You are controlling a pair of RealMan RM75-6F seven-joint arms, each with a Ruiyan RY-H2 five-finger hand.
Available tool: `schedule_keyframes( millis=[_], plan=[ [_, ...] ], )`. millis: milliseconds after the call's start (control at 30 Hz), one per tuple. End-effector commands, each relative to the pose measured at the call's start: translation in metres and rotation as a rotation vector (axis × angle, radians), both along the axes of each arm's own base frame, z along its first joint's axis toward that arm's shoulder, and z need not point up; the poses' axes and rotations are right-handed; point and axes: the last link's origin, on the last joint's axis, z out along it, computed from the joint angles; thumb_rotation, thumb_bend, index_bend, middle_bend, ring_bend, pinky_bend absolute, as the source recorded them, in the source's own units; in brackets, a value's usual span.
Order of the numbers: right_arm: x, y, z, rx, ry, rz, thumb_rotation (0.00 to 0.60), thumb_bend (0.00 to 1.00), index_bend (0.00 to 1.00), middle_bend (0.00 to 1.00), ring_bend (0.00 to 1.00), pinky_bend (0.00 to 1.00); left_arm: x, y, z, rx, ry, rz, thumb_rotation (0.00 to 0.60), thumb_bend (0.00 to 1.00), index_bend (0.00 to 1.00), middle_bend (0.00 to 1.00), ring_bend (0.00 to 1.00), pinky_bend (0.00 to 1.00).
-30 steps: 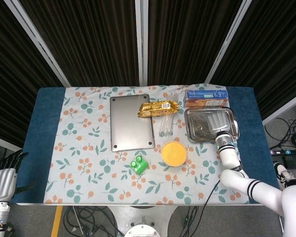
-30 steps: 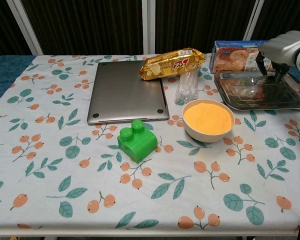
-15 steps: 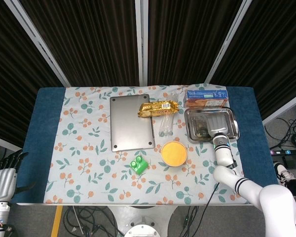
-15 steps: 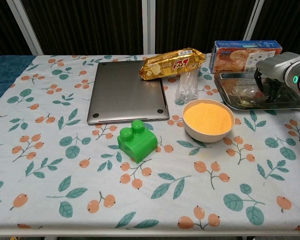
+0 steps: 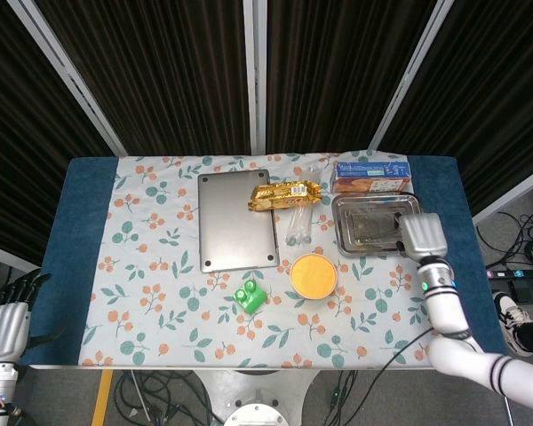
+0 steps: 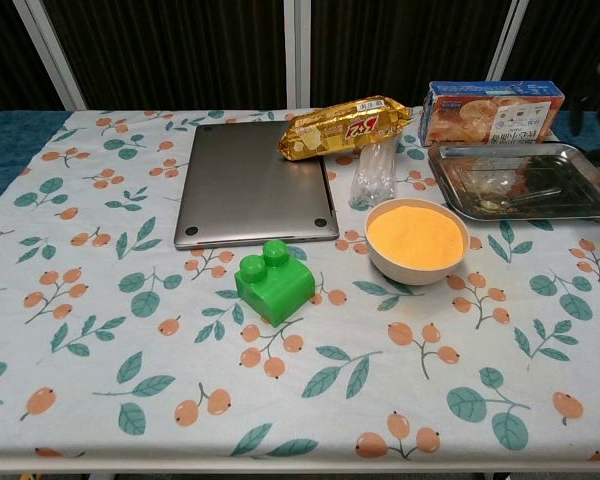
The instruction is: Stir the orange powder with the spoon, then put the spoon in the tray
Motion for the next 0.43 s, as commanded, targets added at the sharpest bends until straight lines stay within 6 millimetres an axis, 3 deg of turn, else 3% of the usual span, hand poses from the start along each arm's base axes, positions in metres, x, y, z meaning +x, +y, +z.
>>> schedule_keyframes(
  millis=[33,133,200,433],
  plan=[
    [-0.029,0.074,0.053,-0.082,-0.148,0.004,0.600,0.30,0.32,0.44,0.34,0.49,0.000,0.000,0.000,0.000,0.000,0.000,0.600,0.01,0.21,0.18,0.12,0.15],
    [-0.043,0.108,0.063,-0.091,-0.219,0.012,0.600,0.30,0.21,0.30,0.16,0.33,0.000,0.000,0.000,0.000,0.000,0.000,0.600,0.01,0.21,0.18,0.12,0.15],
    [-0.050,0.131,0.068,-0.100,-0.248,0.030,0.600,0.30,0.19,0.22,0.08,0.26,0.000,0.000,0.000,0.000,0.000,0.000,0.600,0.01,0.21,0.18,0.12,0.15],
    [-0.059,0.178,0.069,-0.172,-0.289,0.094,0.600,0.30,0.19,0.19,0.05,0.22,0.000,0.000,0.000,0.000,0.000,0.000,0.600,0.01,0.21,0.18,0.12,0.15]
  ],
)
